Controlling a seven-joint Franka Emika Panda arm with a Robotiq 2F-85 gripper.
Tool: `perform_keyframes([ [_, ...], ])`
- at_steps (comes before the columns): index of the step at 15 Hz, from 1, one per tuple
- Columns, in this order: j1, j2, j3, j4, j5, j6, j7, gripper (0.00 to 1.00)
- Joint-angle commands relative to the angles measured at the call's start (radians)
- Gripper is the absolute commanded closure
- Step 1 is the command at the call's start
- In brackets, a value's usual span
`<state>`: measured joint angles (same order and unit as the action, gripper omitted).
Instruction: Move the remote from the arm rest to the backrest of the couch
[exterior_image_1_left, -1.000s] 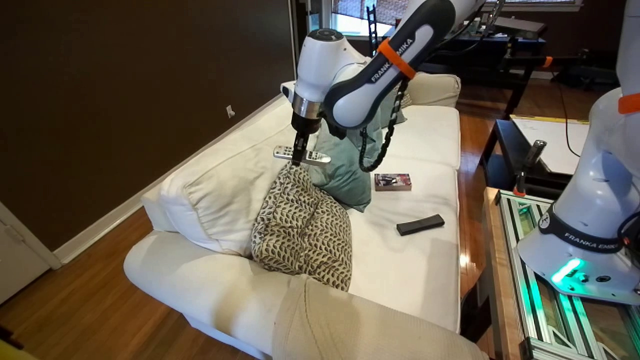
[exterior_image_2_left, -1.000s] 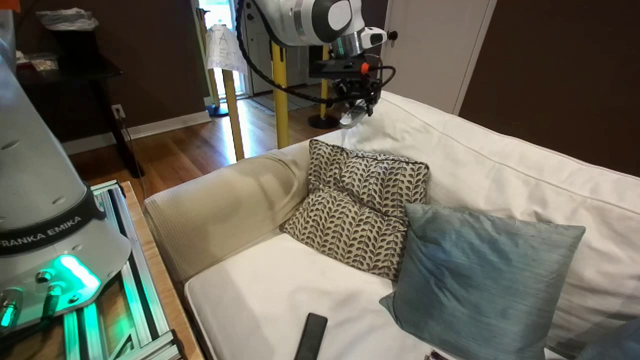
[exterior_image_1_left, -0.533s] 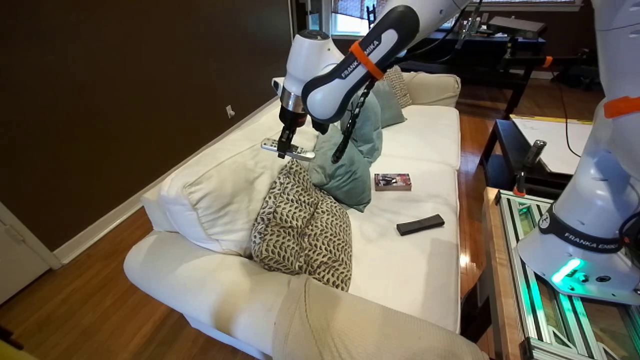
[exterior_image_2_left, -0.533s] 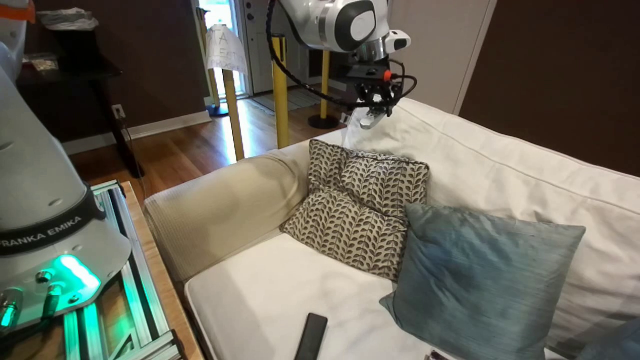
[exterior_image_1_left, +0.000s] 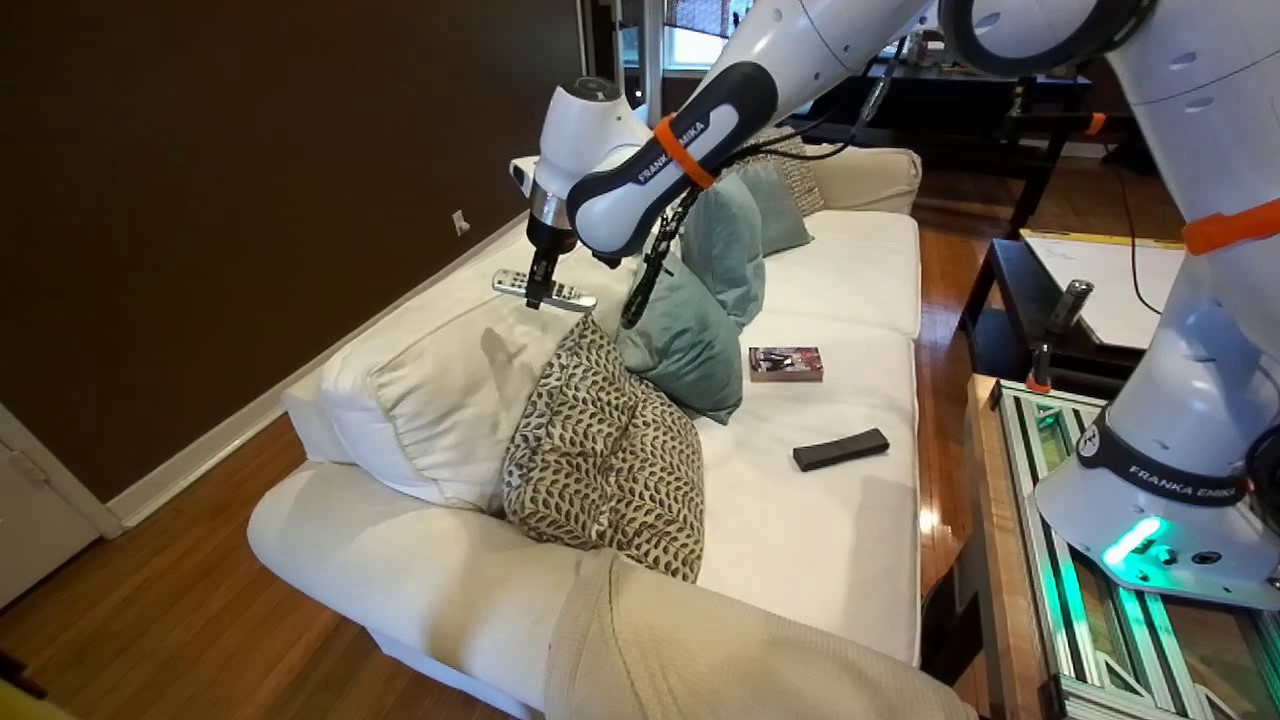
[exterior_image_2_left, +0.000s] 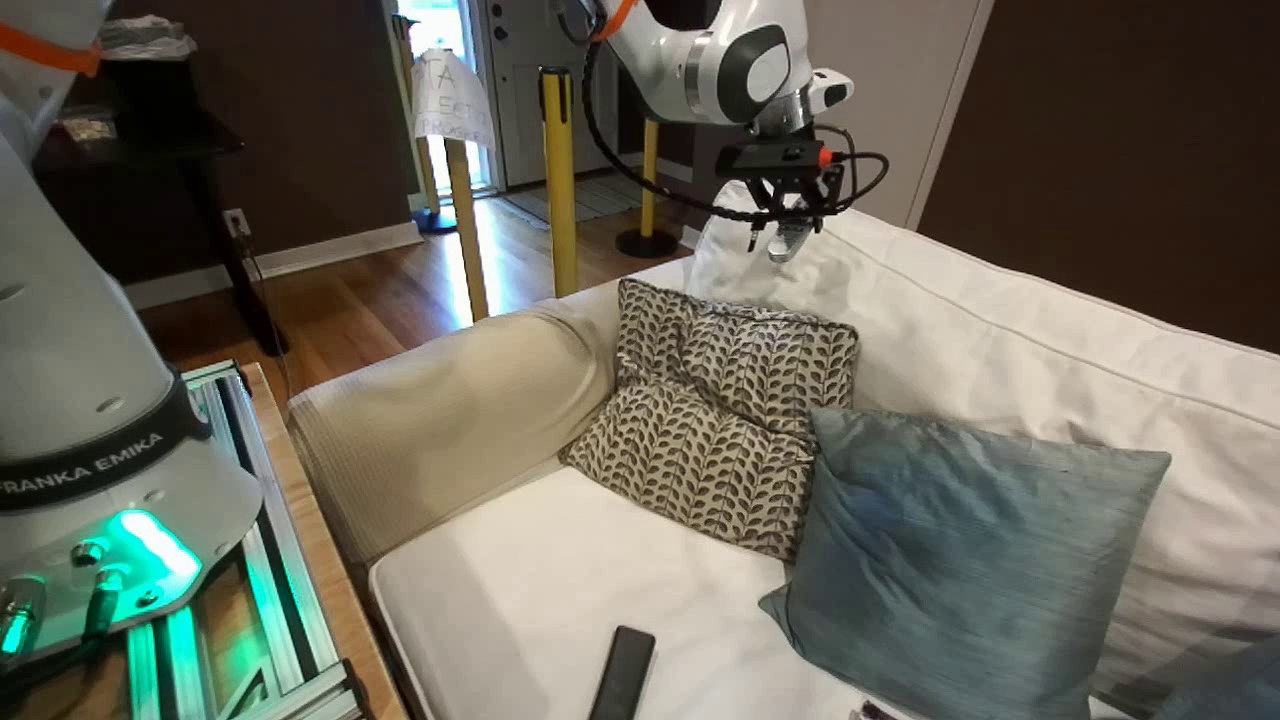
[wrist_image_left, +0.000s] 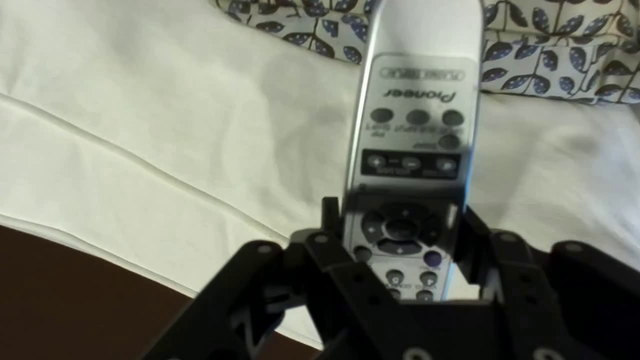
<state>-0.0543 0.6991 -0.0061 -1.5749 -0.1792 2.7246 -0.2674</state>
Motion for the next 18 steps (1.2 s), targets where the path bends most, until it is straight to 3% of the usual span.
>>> perform_keyframes([
  [1,0.013,0.106,-0.019,0.153,-0.073,-0.046,-0.082,0.71],
  [9,-0.002,0.252,-0.005,0.344,-0.201,0.038,-0.326,0.71],
  [18,0.029,0.395,-0.022,0.533,-0.290,0.062,-0.614,0.71],
])
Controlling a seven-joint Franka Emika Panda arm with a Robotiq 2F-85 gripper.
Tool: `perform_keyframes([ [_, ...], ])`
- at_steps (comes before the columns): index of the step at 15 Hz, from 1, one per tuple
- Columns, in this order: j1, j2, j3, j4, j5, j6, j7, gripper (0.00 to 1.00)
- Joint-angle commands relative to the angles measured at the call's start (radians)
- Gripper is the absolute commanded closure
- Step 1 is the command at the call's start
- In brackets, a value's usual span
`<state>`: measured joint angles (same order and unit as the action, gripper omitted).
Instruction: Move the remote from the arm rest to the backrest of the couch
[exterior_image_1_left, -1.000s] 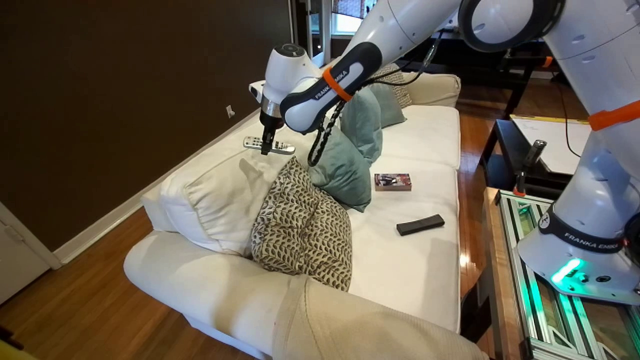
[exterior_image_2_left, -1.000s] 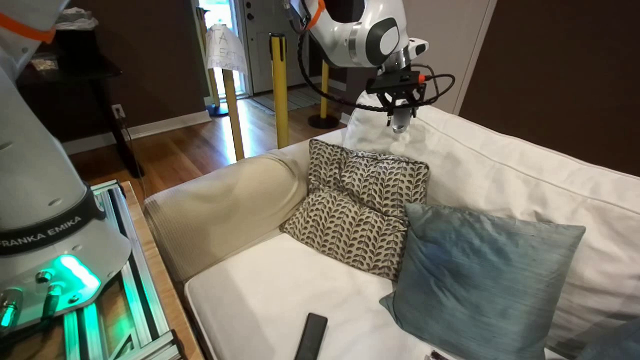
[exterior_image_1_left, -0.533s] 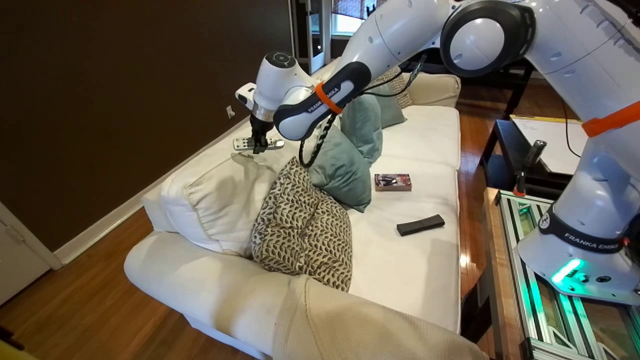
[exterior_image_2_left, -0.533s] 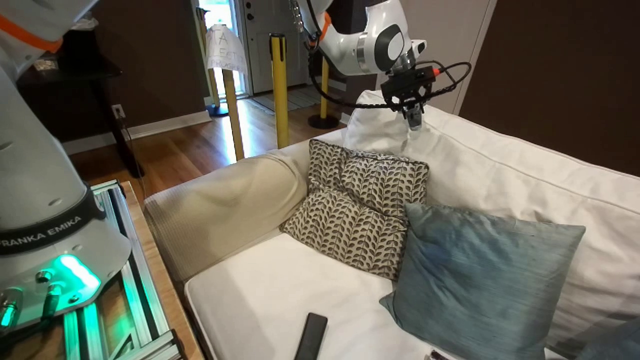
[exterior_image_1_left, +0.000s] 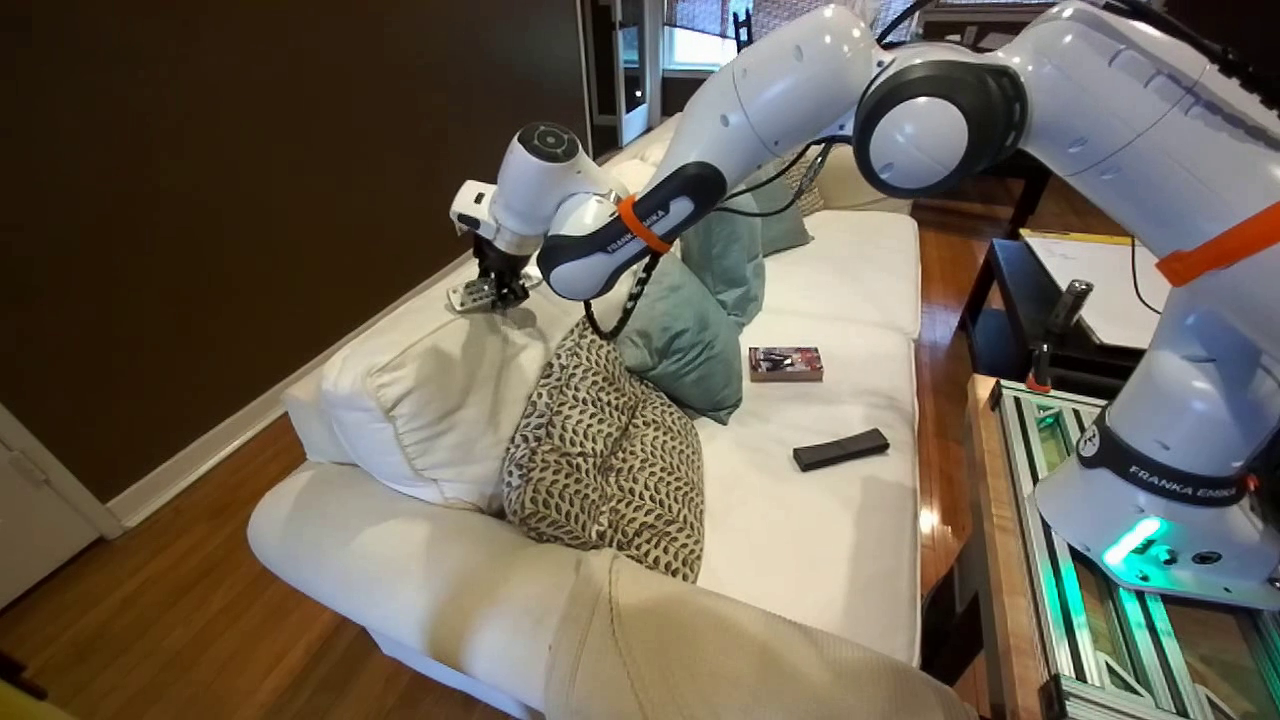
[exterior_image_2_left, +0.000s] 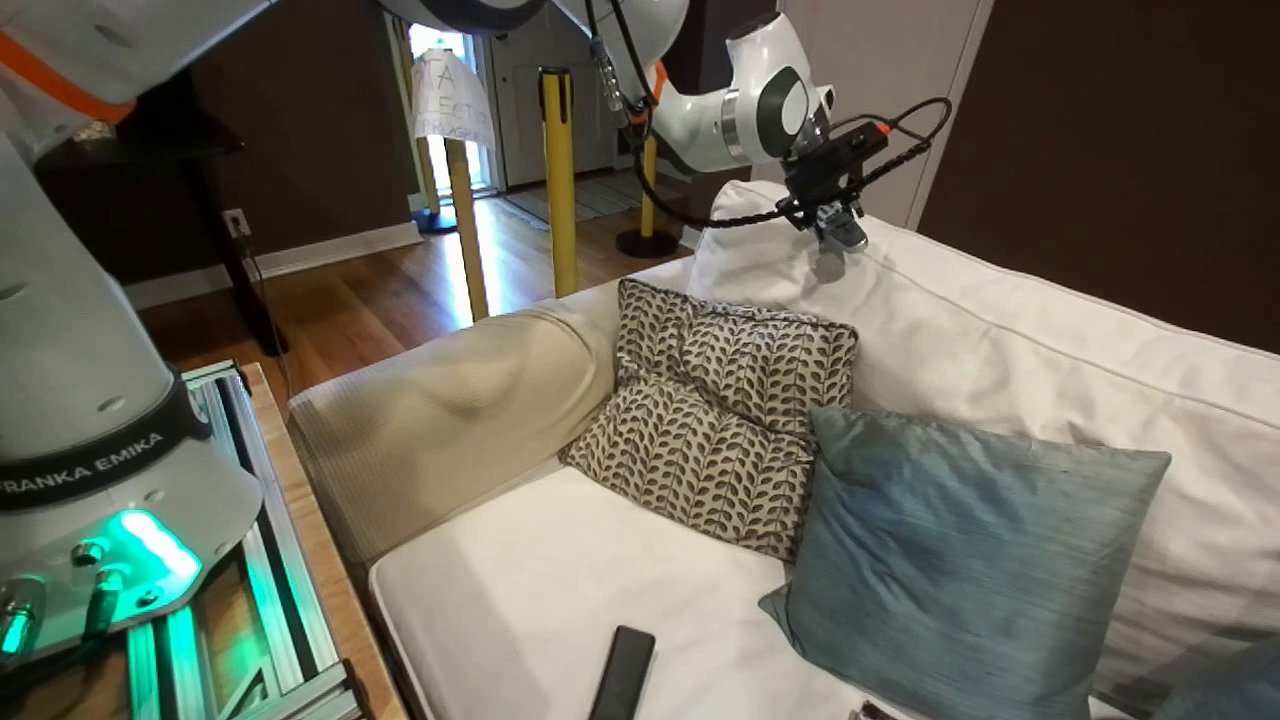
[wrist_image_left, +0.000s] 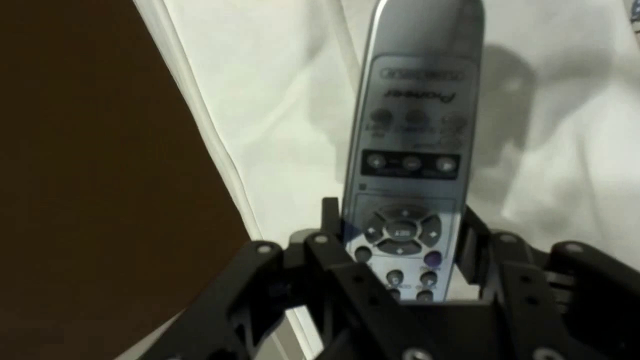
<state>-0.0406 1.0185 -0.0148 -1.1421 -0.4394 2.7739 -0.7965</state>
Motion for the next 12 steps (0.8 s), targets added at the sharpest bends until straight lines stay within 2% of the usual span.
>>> perform_keyframes([
  [1,0.020,0.091,-0.016,0.125,-0.034,0.010,-0.117,0.71],
  [11,0.038,0.226,-0.036,0.322,-0.014,0.011,-0.338,0.71],
  [12,0.038,0.237,-0.036,0.337,-0.009,0.011,-0.347,0.51],
])
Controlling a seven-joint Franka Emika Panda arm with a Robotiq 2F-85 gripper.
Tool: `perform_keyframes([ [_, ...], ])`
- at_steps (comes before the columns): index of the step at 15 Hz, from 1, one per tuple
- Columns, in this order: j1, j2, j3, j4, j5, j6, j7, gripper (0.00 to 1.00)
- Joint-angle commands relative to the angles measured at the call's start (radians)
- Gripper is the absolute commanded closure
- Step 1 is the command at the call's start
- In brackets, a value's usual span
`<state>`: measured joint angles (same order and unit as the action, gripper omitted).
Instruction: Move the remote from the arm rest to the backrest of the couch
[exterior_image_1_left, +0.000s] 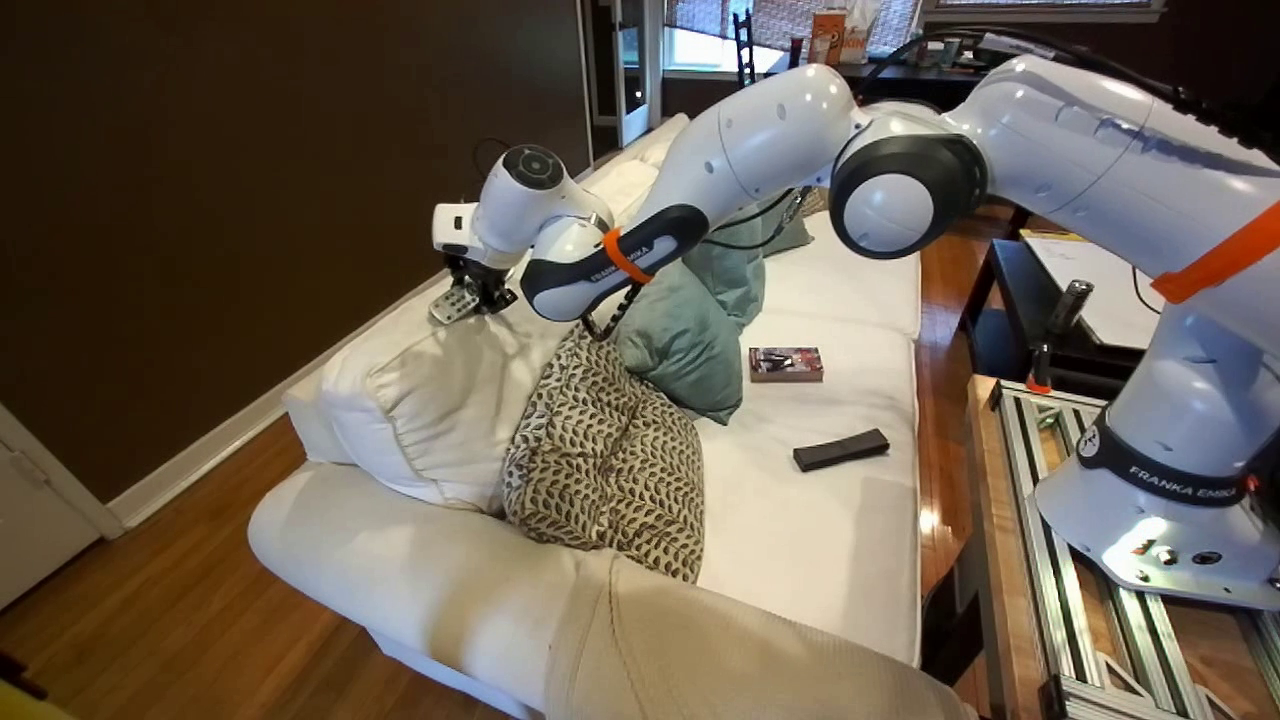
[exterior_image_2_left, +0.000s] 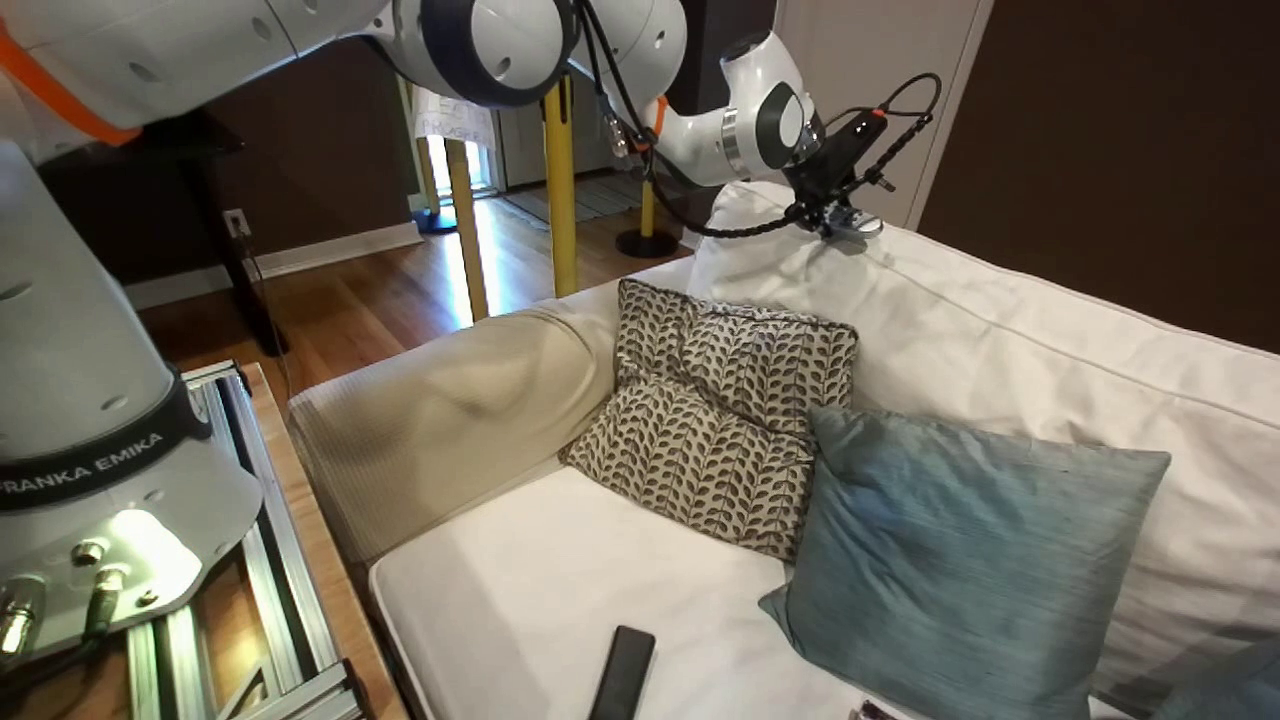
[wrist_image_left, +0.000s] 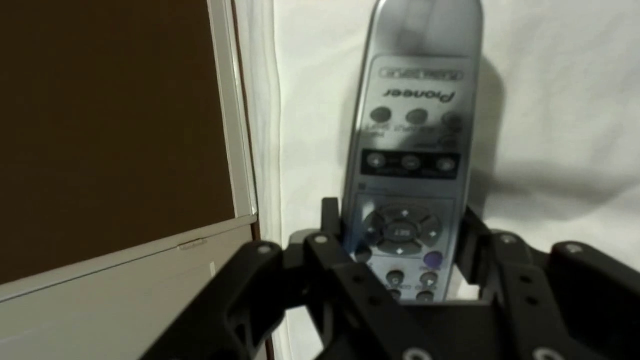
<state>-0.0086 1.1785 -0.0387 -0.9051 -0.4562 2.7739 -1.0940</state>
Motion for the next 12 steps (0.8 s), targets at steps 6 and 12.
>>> perform_keyframes([
  [6,0.006,0.124,-0.013,0.178,0.022,0.006,-0.089,0.00],
  [12,0.000,0.083,0.020,0.156,0.064,-0.066,-0.100,0.00],
])
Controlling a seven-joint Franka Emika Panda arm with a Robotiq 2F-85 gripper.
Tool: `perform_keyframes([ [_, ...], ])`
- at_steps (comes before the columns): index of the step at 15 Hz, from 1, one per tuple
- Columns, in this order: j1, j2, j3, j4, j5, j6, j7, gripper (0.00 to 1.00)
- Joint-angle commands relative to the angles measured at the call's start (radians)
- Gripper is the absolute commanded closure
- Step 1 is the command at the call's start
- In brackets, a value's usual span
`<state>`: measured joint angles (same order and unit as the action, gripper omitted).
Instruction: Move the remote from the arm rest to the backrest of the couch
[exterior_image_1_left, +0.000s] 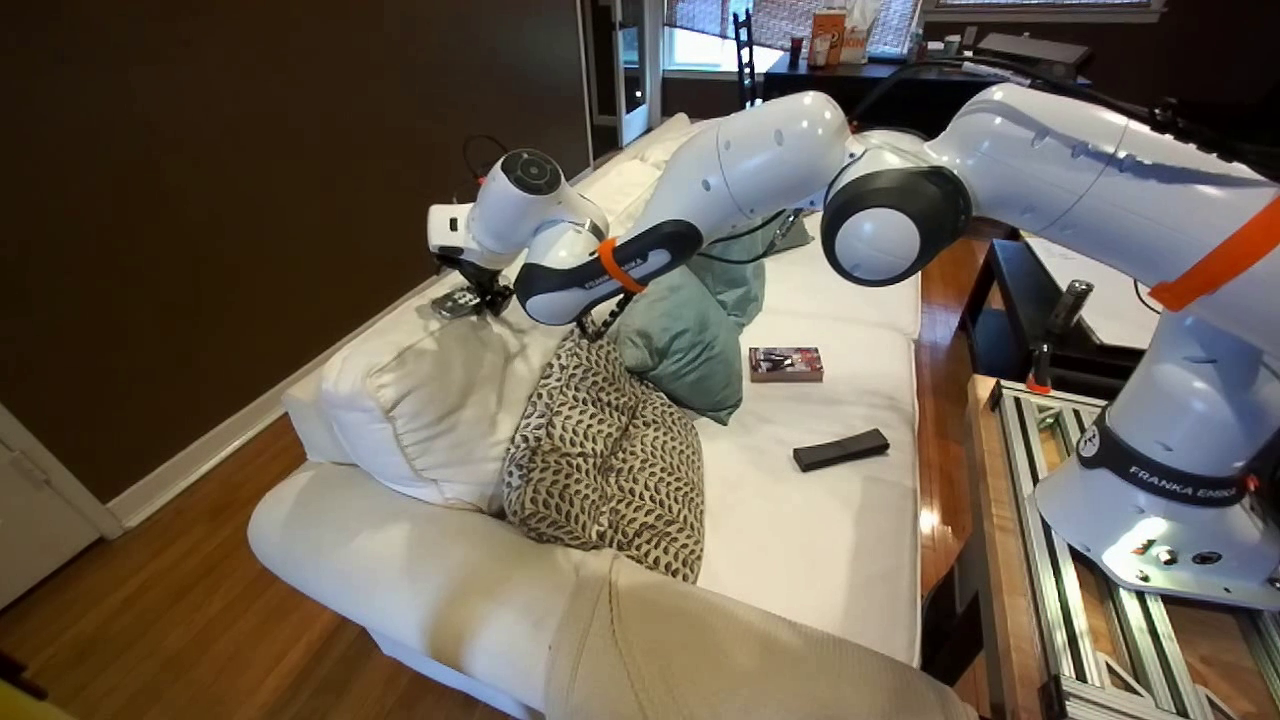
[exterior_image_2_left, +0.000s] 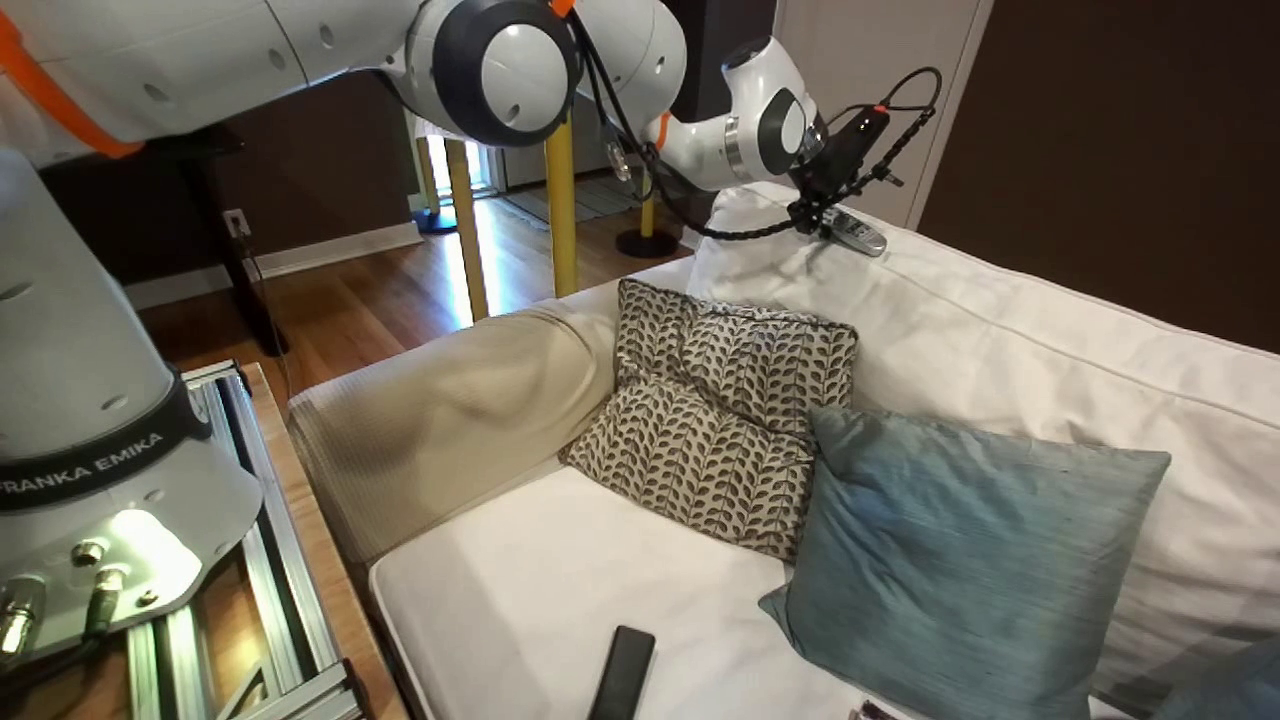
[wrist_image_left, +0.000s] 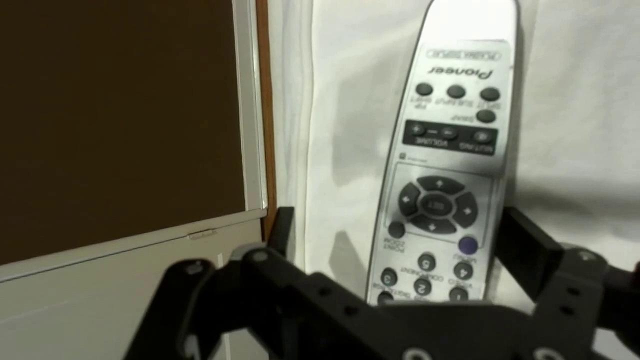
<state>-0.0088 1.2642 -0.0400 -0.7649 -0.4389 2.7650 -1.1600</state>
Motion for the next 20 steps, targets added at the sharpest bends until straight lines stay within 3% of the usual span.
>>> perform_keyframes([
  [1,0.002,-0.015,0.020,0.008,0.055,-0.082,-0.028,0.01],
  [7,0.004,-0.071,0.024,-0.016,0.104,-0.171,-0.004,0.00],
  [14,0.005,-0.190,0.041,-0.124,0.168,-0.269,0.073,0.00],
  [18,0.001,-0.290,0.073,-0.228,0.220,-0.345,0.169,0.00],
  [20,0.017,-0.348,0.048,-0.299,0.222,-0.348,0.283,0.00],
])
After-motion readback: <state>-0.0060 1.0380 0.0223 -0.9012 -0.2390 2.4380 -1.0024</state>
